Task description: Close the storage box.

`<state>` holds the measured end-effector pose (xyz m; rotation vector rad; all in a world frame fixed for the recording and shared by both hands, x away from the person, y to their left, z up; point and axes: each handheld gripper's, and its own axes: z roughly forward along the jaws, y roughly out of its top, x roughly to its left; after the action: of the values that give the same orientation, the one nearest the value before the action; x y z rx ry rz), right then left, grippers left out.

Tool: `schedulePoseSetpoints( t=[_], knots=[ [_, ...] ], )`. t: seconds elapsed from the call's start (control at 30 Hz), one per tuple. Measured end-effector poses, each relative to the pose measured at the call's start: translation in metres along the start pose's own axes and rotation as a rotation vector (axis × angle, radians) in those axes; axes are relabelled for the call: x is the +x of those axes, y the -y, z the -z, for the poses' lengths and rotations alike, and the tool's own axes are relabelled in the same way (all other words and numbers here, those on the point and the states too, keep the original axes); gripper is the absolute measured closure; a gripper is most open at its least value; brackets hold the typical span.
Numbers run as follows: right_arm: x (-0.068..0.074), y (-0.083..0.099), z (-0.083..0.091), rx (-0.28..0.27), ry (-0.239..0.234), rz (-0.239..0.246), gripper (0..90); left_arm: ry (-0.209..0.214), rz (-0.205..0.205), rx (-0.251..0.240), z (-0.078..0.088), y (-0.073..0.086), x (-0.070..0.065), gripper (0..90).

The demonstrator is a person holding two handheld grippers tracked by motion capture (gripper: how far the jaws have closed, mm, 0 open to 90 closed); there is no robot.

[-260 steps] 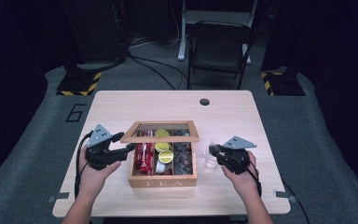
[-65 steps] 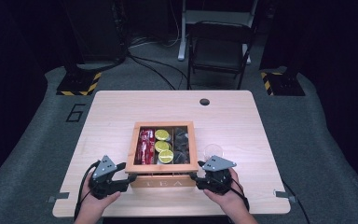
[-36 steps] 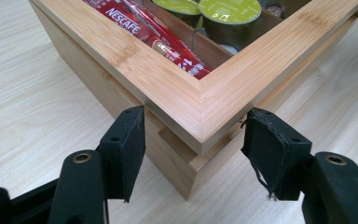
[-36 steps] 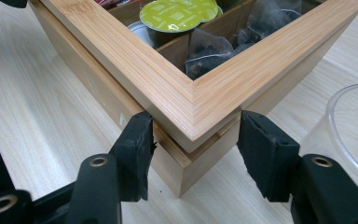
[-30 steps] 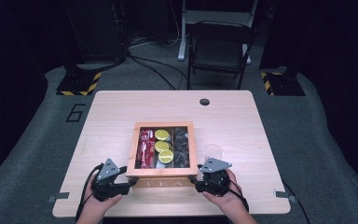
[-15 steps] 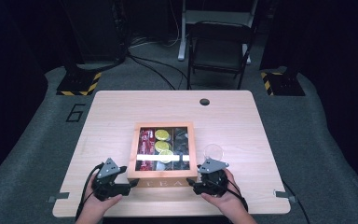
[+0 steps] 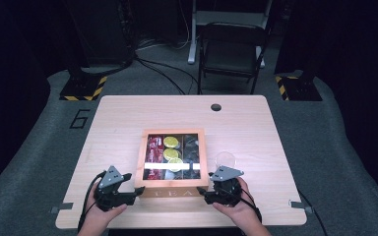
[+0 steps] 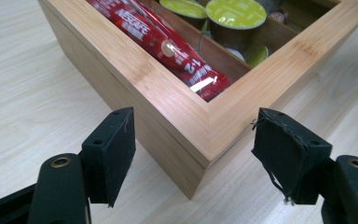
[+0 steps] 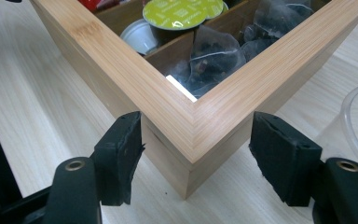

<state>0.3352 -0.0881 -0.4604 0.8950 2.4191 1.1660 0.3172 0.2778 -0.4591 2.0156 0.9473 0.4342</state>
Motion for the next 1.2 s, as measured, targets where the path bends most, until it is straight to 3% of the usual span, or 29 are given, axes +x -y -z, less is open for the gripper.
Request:
schedulePoseSetpoints(
  t=[0.43, 0.6, 0.73, 1.2],
  knots=[
    [-0.007, -0.005, 0.016, -0.069, 0.028, -0.033, 35.1, -0.023, 0.05, -0.03, 0.013, -0.002, 0.011, 30.9],
    [-0.012, -0.006, 0.021, -0.08, 0.046, -0.044, 35.2, -0.036, 0.048, -0.033, 0.017, -0.003, 0.015, 31.0],
    [-0.016, -0.006, 0.025, -0.097, 0.062, -0.055, 35.2, -0.055, 0.07, -0.054, 0.02, -0.003, 0.018, 31.1],
    [-0.027, -0.002, 0.031, -0.118, 0.113, -0.087, 35.6, -0.098, 0.129, -0.051, 0.027, 0.004, 0.037, 31.9]
  ],
)
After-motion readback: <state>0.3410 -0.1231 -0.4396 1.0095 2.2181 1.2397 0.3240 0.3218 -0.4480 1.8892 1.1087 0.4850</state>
